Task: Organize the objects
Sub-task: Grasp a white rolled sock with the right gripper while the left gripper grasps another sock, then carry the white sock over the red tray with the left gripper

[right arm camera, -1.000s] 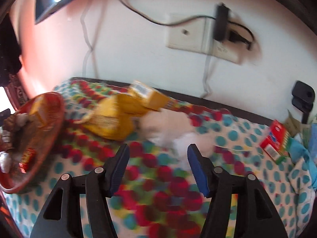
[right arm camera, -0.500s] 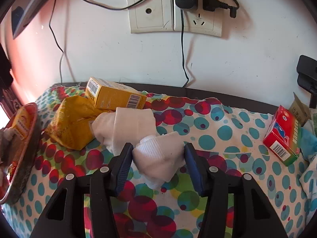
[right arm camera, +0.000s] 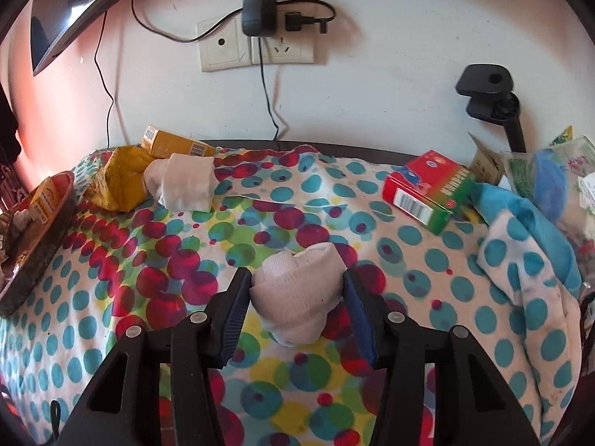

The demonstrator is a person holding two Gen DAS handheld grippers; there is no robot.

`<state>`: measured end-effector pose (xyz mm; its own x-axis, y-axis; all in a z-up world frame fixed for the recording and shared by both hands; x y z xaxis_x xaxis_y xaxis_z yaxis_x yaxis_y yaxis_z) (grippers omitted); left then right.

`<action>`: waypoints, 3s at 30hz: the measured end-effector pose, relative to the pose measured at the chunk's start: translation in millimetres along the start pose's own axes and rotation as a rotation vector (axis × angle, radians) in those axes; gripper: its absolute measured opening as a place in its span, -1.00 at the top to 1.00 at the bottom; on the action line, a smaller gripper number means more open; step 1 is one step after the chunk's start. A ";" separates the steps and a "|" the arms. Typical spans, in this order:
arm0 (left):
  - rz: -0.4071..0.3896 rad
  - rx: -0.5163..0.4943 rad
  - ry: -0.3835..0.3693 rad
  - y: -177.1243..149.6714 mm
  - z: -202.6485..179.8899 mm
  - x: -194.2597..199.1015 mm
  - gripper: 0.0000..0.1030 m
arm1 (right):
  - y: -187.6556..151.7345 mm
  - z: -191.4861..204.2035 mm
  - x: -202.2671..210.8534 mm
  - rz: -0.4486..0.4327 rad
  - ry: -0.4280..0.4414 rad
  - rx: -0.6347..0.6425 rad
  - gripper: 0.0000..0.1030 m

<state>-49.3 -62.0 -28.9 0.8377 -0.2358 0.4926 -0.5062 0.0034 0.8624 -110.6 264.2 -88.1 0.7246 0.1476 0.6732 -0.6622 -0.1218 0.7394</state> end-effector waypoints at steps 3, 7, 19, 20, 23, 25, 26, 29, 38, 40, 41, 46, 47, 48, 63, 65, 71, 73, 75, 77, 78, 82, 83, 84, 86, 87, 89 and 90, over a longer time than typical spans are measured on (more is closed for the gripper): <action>0.066 -0.017 -0.112 7.9 -33.9 -21.6 -0.58 | -0.6 2.0 -6.0 0.015 -0.006 0.015 0.07; 0.198 0.052 -0.184 21.7 -61.5 -73.9 -0.58 | -0.7 1.5 -5.5 0.019 0.010 -0.001 0.06; 0.419 0.189 0.143 29.1 -46.7 -214.5 -0.58 | -7.6 0.1 -4.2 0.028 0.034 -0.028 0.03; 0.428 0.192 0.151 29.0 -43.2 -221.3 -0.58 | -7.7 -0.6 -4.6 0.030 0.039 -0.032 0.03; 0.457 0.207 0.177 22.8 -36.0 -238.2 -0.58 | -8.3 -1.3 -7.9 0.046 0.049 -0.035 0.01; 0.474 0.209 0.178 15.7 -36.6 -241.1 -0.58 | -8.7 1.8 -9.4 0.054 0.044 -0.020 0.01; 0.465 0.199 0.177 13.7 -37.2 -239.9 -0.56 | -8.9 4.0 -10.4 0.060 0.039 -0.009 0.01; 0.425 0.183 0.137 10.1 -40.0 -224.4 0.06 | -9.3 10.1 -12.1 0.067 0.017 0.022 0.01; 0.416 0.178 -0.021 14.5 -44.5 -181.9 0.95 | -12.1 20.6 -27.5 0.143 0.004 0.084 0.16; 0.446 0.223 0.000 21.0 -47.0 -186.1 0.35 | -13.1 17.3 -28.5 0.146 0.016 0.066 0.15; 0.434 0.265 -0.013 26.2 -43.0 -185.4 0.16 | -13.5 15.7 -28.4 0.144 0.015 0.059 0.14; 0.443 0.287 0.052 46.9 -36.6 -206.7 -0.20 | -17.0 19.1 -29.2 0.146 0.009 0.078 0.10; 0.457 0.289 0.063 48.3 -35.5 -215.6 -0.21 | -17.4 18.7 -29.4 0.147 0.016 0.076 0.09; 0.476 0.294 0.072 49.2 -33.1 -222.6 -0.24 | -17.6 17.7 -29.3 0.148 0.020 0.072 0.08; 0.449 0.143 0.215 25.4 -45.0 -258.1 0.09 | -17.9 17.1 -26.1 0.123 0.056 0.041 0.20; 0.450 0.155 0.192 23.3 -44.2 -247.3 0.20 | -16.9 16.6 -25.5 0.116 0.063 0.034 0.23; 0.396 0.134 0.097 22.0 -59.5 -187.2 0.23 | -16.3 23.3 -27.3 0.131 0.027 0.071 0.25; 0.389 0.114 0.078 20.5 -64.7 -170.0 0.23 | -16.4 25.4 -29.5 0.141 0.015 0.083 0.25; 0.394 0.109 0.056 17.0 -66.2 -154.7 0.23 | -15.8 25.7 -30.1 0.141 0.014 0.084 0.25; 0.392 0.103 0.048 10.7 -71.2 -136.3 0.23 | -15.5 26.7 -30.5 0.141 0.014 0.084 0.24; 0.390 0.091 0.049 5.6 -72.8 -125.6 0.23 | -15.2 27.4 -30.9 0.141 0.012 0.086 0.24; 0.374 0.073 0.068 -10.7 -72.7 -89.7 0.23 | -14.7 28.6 -31.3 0.142 0.017 0.081 0.24; 0.369 0.073 0.072 -14.2 -70.3 -78.3 0.23 | -14.9 29.1 -31.6 0.142 0.019 0.080 0.23; 0.357 0.074 0.081 -18.5 -68.7 -67.9 0.23 | -14.8 28.5 -32.1 0.143 0.021 0.079 0.22; 0.339 0.088 0.099 -26.7 -64.5 -49.7 0.23 | -14.4 27.7 -32.7 0.143 0.020 0.081 0.22; 0.339 0.099 0.103 -30.9 -61.1 -41.3 0.23 | -14.3 27.2 -33.0 0.143 0.019 0.083 0.21; 0.332 0.152 0.099 -37.0 -50.2 -22.7 0.23 | -14.5 27.4 -32.2 0.143 0.020 0.081 0.21; 0.331 0.181 0.091 -39.3 -44.8 -14.3 0.23 | -14.5 27.7 -32.2 0.143 0.019 0.083 0.21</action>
<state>-32.3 -15.2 -64.6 0.6337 -0.1635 0.7561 -0.7733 -0.1083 0.6247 -119.0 234.0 -120.3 0.6196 0.1413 0.7721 -0.7399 -0.2231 0.6346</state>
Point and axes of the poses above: each gripper's, at about its wrist camera, not at the fingertips, and x roughly against the way its jaws point, z to its left, y to its top, the point moved 3 cm from there along -x, roughly the way its jaws point, and after that the axes turned 1 degree about -z, right-handed, at the moved point
